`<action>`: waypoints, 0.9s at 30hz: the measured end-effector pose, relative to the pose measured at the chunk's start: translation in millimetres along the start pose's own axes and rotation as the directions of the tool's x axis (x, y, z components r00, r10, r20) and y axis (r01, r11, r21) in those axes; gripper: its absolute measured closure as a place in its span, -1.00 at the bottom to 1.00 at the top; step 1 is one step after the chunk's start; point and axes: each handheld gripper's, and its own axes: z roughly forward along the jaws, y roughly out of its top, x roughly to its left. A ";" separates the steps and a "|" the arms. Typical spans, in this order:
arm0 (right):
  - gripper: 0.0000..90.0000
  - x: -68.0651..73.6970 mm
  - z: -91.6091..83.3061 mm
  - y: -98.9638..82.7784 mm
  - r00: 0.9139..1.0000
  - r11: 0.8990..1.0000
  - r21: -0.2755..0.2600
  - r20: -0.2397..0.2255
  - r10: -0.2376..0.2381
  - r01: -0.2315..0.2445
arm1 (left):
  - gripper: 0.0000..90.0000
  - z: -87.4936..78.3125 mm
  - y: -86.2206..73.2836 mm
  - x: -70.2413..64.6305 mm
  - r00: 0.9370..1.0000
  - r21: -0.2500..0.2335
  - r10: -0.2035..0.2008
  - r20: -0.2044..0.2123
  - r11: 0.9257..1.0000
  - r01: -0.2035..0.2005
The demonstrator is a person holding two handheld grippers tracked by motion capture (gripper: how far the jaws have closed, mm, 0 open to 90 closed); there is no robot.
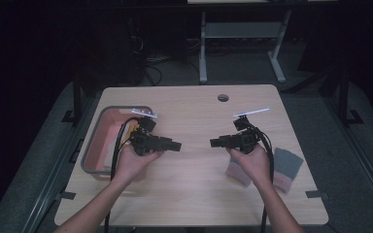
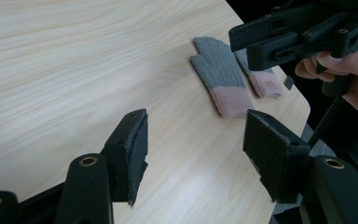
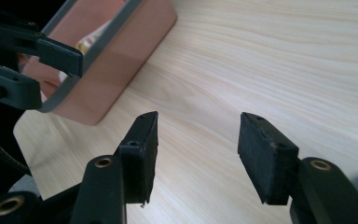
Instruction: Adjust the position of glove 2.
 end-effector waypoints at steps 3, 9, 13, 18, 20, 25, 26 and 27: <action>0.04 -5.3 -6.1 -5.4 1.000 1.000 -0.005 0.011 0.007 -0.007 | -0.13 5.4 0.6 -3.6 1.000 -0.006 0.006 0.007 1.000 -0.005; 0.02 -14.2 -18.1 -14.3 0.999 1.000 -0.012 0.036 0.020 -0.020 | -0.15 15.8 0.3 -10.7 0.999 -0.013 0.023 0.022 1.000 -0.023; 0.02 -22.2 -26.1 -22.9 0.998 0.999 -0.032 0.041 0.038 -0.037 | -0.15 24.5 -0.7 -16.3 0.999 -0.002 0.043 0.023 0.999 -0.043; 0.01 -33.7 -32.5 -35.6 0.996 0.998 -0.026 0.065 0.059 -0.058 | -0.16 34.3 -2.2 -20.8 0.998 0.002 0.058 0.028 0.998 -0.058; 0.01 -38.0 -34.7 -40.9 0.995 0.998 -0.020 0.078 0.062 -0.061 | -0.17 38.2 -2.9 -22.9 0.998 0.002 0.056 0.033 0.998 -0.056; 0.00 -48.4 -39.6 -54.3 0.991 0.997 -0.007 0.111 0.071 -0.071 | -0.17 45.6 -4.0 -27.4 0.997 -0.002 0.072 0.038 0.997 -0.072; 0.00 -50.6 -40.8 -56.8 0.991 0.998 -0.007 0.119 0.067 -0.066 | -0.17 47.5 -4.4 -28.3 0.997 -0.005 0.072 0.040 0.997 -0.072; 0.00 -52.9 -42.4 -60.1 0.989 0.998 -0.005 0.129 0.069 -0.069 | -0.17 48.4 -4.4 -28.5 0.996 -0.002 0.074 0.042 0.997 -0.074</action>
